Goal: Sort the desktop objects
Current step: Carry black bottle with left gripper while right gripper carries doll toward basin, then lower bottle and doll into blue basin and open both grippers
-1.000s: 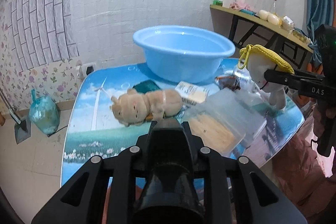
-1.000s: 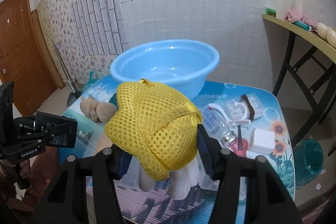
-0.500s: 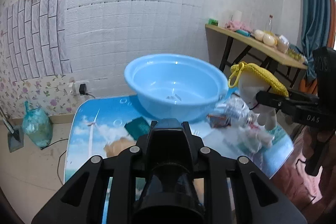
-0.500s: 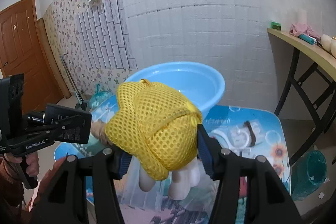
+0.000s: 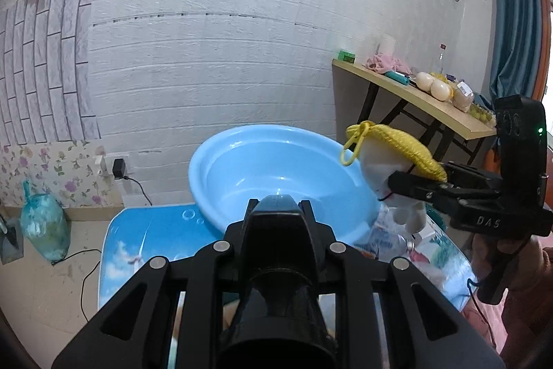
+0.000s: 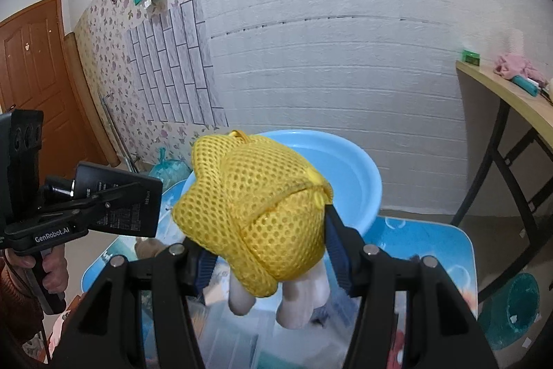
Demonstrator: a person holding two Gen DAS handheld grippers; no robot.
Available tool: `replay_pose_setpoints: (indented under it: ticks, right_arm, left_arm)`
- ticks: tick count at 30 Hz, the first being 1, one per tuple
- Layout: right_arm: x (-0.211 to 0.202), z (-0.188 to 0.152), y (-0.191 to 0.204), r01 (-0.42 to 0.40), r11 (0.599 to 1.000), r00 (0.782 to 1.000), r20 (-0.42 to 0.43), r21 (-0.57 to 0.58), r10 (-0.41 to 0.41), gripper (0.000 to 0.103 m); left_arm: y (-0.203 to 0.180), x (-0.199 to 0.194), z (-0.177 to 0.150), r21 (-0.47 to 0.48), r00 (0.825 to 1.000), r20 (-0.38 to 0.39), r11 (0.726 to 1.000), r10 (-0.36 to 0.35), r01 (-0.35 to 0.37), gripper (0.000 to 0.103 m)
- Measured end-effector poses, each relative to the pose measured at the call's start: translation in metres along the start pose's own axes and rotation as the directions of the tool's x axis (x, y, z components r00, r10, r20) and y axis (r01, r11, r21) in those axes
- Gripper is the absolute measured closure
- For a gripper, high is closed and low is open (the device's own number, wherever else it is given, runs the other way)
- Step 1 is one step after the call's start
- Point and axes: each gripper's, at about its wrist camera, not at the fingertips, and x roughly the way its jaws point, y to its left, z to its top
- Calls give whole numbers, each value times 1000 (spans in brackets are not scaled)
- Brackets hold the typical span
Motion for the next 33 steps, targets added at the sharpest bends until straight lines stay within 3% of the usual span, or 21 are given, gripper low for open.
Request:
replay_pose_setpoints:
  ticks: [9,18,26,33]
  right_arm:
    - [46,11,-22,-14,1000,998,-57,13,15,48]
    - [64,10,-32,-12,1000,997,-81,16,13,48]
    - [71,6,-31,-2,1000,996,-90,20,3,43]
    - [72,5,-26,12,1000,994,-105,28,-9,41]
  left_arm:
    - [3,54,24,8,999,-35,1000,-15,16,83]
    - [-2,98,24,32,995,-91,999,-29,32,82]
    - [-4,102,15,46,993,-114,998,-28,33,79]
    - [-4,88,18,51,997,-78,998,-23,27,79]
